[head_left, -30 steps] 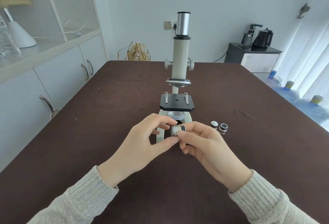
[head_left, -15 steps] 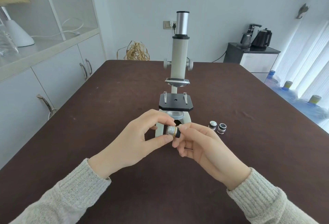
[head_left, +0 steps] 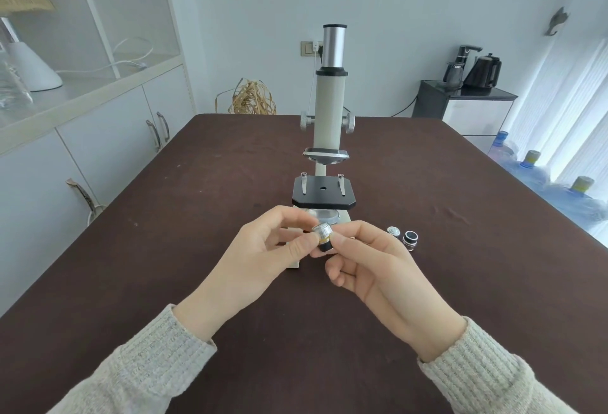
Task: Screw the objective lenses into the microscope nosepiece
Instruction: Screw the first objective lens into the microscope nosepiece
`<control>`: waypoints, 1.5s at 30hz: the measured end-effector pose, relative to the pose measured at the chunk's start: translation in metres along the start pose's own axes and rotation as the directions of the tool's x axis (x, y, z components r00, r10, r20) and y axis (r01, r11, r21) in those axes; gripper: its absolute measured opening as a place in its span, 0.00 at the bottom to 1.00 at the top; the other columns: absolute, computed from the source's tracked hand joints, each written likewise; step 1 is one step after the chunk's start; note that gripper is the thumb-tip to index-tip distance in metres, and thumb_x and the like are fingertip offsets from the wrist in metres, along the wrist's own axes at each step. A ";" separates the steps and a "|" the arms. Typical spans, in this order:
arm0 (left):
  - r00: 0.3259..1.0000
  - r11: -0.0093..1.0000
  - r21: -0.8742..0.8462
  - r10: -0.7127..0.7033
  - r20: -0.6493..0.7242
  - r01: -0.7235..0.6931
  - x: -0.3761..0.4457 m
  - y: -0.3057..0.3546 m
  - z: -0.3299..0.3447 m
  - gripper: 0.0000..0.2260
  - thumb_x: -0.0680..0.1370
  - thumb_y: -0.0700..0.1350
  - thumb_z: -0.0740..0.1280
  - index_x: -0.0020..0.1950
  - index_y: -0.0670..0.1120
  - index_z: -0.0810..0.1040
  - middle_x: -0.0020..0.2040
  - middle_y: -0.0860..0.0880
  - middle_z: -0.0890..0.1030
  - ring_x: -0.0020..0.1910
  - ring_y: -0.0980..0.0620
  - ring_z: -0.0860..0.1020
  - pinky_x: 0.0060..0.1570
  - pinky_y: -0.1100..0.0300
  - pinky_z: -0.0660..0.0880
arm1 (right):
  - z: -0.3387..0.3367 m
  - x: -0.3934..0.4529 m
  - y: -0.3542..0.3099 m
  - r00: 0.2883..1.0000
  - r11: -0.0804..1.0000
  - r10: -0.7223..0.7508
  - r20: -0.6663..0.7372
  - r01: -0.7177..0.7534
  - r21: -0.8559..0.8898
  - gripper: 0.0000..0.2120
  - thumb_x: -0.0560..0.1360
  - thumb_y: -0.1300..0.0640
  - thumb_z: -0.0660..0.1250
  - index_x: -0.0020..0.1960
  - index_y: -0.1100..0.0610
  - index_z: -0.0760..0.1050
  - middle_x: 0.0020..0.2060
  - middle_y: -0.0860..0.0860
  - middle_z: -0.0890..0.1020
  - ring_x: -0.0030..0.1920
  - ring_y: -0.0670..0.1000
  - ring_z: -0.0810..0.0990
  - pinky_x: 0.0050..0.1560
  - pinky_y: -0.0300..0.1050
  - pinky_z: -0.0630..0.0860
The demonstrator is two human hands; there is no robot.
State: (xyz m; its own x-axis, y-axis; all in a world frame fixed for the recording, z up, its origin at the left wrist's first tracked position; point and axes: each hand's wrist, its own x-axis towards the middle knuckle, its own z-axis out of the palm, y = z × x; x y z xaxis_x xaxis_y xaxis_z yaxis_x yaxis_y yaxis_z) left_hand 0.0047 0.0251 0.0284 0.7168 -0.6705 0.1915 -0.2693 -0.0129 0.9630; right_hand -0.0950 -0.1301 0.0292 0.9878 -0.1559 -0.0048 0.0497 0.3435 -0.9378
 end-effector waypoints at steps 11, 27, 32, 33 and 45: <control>0.988 0.979 -0.161 -0.138 -0.063 0.126 -0.001 0.004 0.004 0.17 0.68 0.54 0.69 0.51 0.44 0.84 0.42 0.52 0.85 0.48 0.55 0.82 0.55 0.53 0.78 | 0.011 -0.002 0.001 0.983 0.990 -0.101 -0.152 0.085 -0.109 0.09 0.76 0.64 0.68 0.55 0.63 0.76 0.38 0.57 0.84 0.31 0.49 0.76 0.38 0.43 0.73; 0.989 0.986 -0.113 -0.131 -0.063 0.123 -0.001 0.008 -0.001 0.19 0.69 0.55 0.69 0.51 0.42 0.84 0.42 0.52 0.85 0.45 0.59 0.83 0.58 0.51 0.77 | 0.020 0.000 -0.004 0.974 0.957 -0.149 -0.171 0.099 -0.271 0.07 0.73 0.62 0.72 0.50 0.61 0.79 0.41 0.57 0.87 0.32 0.48 0.80 0.38 0.42 0.77; 0.992 0.992 -0.079 -0.106 -0.063 0.101 0.001 0.008 -0.002 0.16 0.70 0.56 0.69 0.49 0.46 0.85 0.43 0.51 0.85 0.47 0.56 0.82 0.57 0.51 0.77 | 0.020 0.002 -0.006 0.967 0.954 -0.167 -0.191 0.110 -0.278 0.05 0.73 0.63 0.72 0.49 0.60 0.81 0.39 0.56 0.87 0.30 0.47 0.78 0.35 0.40 0.76; 0.992 0.992 -0.073 -0.105 -0.070 0.100 0.002 0.007 -0.002 0.15 0.70 0.56 0.69 0.48 0.47 0.85 0.44 0.51 0.86 0.49 0.55 0.82 0.57 0.51 0.77 | 0.020 0.002 -0.006 0.965 0.954 -0.170 -0.198 0.111 -0.279 0.04 0.73 0.63 0.71 0.48 0.60 0.81 0.39 0.56 0.87 0.30 0.46 0.77 0.34 0.39 0.76; 0.943 0.982 0.164 0.140 -0.302 -0.093 0.048 0.017 -0.028 0.06 0.79 0.48 0.66 0.49 0.53 0.83 0.45 0.62 0.84 0.49 0.63 0.81 0.53 0.65 0.76 | 0.001 0.006 -0.009 0.942 0.952 -0.173 -0.288 0.086 -0.293 0.05 0.74 0.62 0.71 0.48 0.64 0.81 0.34 0.53 0.86 0.27 0.48 0.73 0.29 0.37 0.71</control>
State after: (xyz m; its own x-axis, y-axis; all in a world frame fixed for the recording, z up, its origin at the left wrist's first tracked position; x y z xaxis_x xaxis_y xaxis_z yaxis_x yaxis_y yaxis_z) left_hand 0.0526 0.0131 0.0591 0.8324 -0.4100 0.3728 -0.4370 -0.0719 0.8966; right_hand -0.0897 -0.1333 0.0377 0.8789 -0.4734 0.0580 0.0886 0.0427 -0.9951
